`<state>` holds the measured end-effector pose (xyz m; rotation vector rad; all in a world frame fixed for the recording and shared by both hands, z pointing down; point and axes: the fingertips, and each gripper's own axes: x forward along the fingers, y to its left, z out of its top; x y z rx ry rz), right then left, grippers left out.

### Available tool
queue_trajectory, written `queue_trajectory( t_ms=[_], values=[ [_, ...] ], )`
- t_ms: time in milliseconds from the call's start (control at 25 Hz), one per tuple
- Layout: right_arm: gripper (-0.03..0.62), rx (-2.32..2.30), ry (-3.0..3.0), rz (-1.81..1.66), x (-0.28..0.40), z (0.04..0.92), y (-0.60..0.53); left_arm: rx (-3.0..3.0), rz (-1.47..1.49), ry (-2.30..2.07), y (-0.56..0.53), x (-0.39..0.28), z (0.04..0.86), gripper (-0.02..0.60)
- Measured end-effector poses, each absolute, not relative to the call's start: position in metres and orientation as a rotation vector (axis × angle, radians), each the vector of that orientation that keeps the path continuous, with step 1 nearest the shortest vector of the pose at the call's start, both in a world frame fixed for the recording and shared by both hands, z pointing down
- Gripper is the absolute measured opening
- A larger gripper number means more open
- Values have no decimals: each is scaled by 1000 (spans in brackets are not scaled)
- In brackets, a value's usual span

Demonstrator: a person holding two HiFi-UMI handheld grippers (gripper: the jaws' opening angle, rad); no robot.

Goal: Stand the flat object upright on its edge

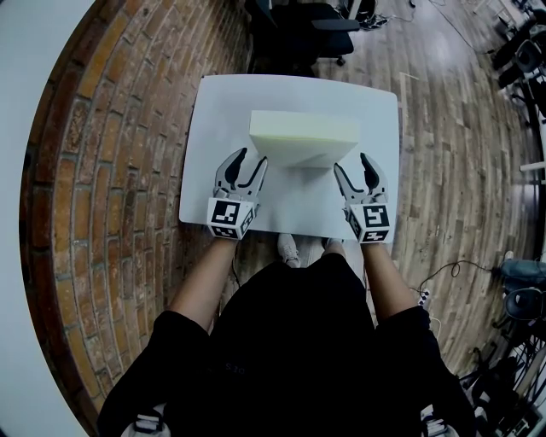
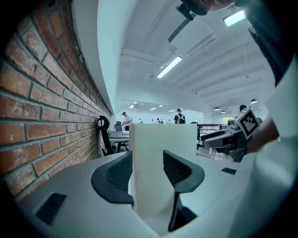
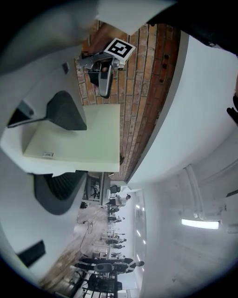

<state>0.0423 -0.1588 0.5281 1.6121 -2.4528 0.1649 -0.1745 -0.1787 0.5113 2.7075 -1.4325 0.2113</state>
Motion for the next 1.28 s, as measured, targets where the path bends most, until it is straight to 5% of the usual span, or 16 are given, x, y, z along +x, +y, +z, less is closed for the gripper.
queue_trajectory(
  t_ms=[360, 480, 720, 1280],
  values=[
    [250, 1563, -2561, 86, 30, 485, -134, 2788, 197, -1405, -154, -165, 476, 202],
    [163, 1510, -2631, 61, 21, 466, -123, 2850, 184, -1352, -141, -151, 460, 180],
    [15, 1375, -2750, 18, 5, 435, -108, 2896, 117, -1225, -119, -121, 431, 35],
    [6, 1127, -2900, 75, -4, 379, -110, 2877, 59, -1270, -113, -92, 375, 20]
  ],
)
